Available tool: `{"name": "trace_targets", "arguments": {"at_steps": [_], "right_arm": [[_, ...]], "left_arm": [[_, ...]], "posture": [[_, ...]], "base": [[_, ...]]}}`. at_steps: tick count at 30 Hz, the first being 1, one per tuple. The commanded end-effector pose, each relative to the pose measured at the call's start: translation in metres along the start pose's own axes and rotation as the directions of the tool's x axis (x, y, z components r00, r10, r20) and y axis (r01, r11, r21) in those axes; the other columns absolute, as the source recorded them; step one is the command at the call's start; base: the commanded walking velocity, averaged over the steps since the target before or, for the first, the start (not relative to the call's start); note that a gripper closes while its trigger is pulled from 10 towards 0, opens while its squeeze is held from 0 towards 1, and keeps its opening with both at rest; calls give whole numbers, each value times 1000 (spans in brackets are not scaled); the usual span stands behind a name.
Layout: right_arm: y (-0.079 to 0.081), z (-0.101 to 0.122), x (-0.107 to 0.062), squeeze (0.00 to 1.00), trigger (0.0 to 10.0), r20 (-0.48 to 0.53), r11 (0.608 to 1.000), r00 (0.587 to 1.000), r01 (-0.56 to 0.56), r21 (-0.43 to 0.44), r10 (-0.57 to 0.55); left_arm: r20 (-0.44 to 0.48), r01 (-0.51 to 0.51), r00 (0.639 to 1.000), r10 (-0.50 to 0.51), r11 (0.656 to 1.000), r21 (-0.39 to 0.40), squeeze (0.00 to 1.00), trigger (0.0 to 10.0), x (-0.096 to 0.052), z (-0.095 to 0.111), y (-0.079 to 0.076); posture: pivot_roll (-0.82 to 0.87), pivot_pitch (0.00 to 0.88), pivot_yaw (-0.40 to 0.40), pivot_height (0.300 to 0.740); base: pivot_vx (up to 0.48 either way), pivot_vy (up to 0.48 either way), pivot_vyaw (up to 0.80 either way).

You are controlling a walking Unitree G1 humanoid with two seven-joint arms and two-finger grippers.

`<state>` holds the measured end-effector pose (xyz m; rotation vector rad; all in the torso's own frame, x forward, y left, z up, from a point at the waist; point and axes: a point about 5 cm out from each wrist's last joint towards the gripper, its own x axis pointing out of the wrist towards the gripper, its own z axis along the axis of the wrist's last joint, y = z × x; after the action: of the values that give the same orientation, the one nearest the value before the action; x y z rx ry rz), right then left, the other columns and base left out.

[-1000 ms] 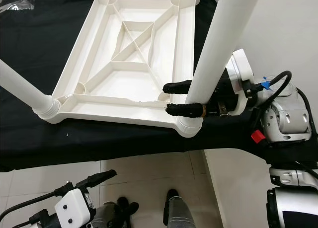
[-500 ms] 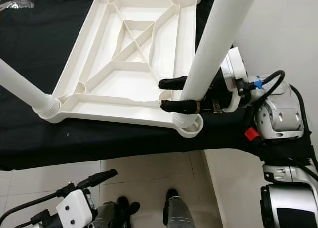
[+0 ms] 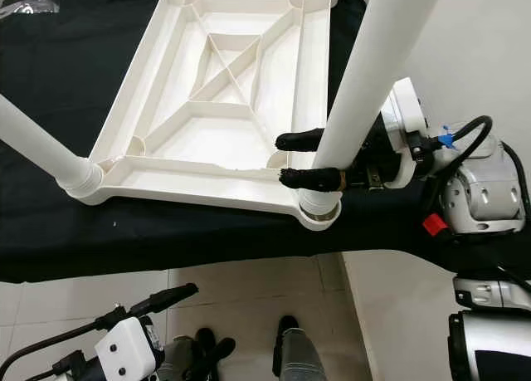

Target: Building children table

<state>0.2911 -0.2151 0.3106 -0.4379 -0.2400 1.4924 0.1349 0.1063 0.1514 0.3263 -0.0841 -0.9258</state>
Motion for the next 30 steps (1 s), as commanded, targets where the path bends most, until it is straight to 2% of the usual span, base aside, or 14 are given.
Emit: {"name": "trace_targets", "arguments": {"at_steps": [1, 30], "right_arm": [[6, -11, -1, 0, 10000, -28, 998, 999, -19, 53, 20], [12, -13, 9, 0, 10000, -3, 997, 999, -38, 70, 39]], "left_arm": [[-26, 15, 1000, -15, 1000, -17, 0, 10000, -2, -6, -3], [-16, 16, 1000, -17, 1000, -19, 0, 10000, 2, -8, -1]], "posture": [[84, 385, 66, 740], [75, 380, 58, 740]], "base": [[0, 0, 0], [0, 0, 0]]}}
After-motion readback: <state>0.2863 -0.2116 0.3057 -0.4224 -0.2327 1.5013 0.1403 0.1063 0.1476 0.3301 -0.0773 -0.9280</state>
